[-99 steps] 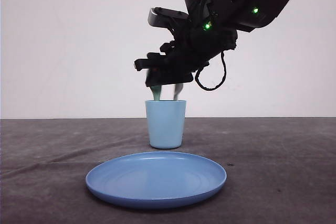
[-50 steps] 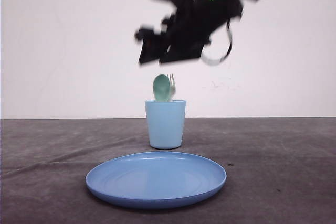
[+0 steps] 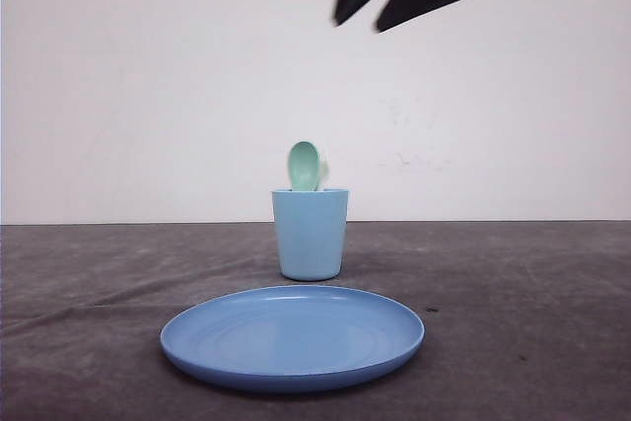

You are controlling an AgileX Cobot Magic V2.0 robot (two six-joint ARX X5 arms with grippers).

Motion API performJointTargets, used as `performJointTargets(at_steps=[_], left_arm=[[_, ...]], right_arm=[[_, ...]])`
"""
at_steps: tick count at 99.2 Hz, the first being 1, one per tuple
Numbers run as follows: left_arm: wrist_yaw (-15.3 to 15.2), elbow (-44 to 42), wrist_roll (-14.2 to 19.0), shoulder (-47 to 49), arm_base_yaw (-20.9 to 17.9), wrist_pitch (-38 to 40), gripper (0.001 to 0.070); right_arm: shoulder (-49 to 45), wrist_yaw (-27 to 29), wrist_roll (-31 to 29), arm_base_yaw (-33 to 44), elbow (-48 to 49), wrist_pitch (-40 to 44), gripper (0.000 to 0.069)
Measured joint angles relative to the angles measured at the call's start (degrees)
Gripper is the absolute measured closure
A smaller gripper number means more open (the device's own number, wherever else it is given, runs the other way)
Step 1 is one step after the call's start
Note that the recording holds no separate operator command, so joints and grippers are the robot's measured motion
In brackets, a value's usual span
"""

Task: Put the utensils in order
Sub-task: 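Raise the right gripper away from the cup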

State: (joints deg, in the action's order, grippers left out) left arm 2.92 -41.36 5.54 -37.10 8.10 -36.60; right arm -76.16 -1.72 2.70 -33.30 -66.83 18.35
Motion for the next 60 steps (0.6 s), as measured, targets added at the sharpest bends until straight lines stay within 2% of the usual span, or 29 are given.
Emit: performJointTargets(at_steps=[28, 49, 54, 60], left_arm=[[0.0, 0.0, 0.0, 0.0, 0.0, 1.6, 0.048], [0.0, 0.0, 0.0, 0.0, 0.0, 1.6, 0.048], [0.0, 0.0, 0.0, 0.0, 0.0, 1.6, 0.048], [0.0, 0.0, 0.0, 0.0, 0.0, 1.6, 0.048]], right_arm=[[2.8, -1.5, -2.0, 4.6, 7.7, 2.0, 0.0344], [2.8, -3.1, -3.9, 4.9, 15.6, -3.6, 0.034], [2.8, -3.3, -4.1, 4.9, 17.1, -4.6, 0.0314], [2.6, -3.3, -4.4, 4.9, 18.6, -5.9, 0.0234]])
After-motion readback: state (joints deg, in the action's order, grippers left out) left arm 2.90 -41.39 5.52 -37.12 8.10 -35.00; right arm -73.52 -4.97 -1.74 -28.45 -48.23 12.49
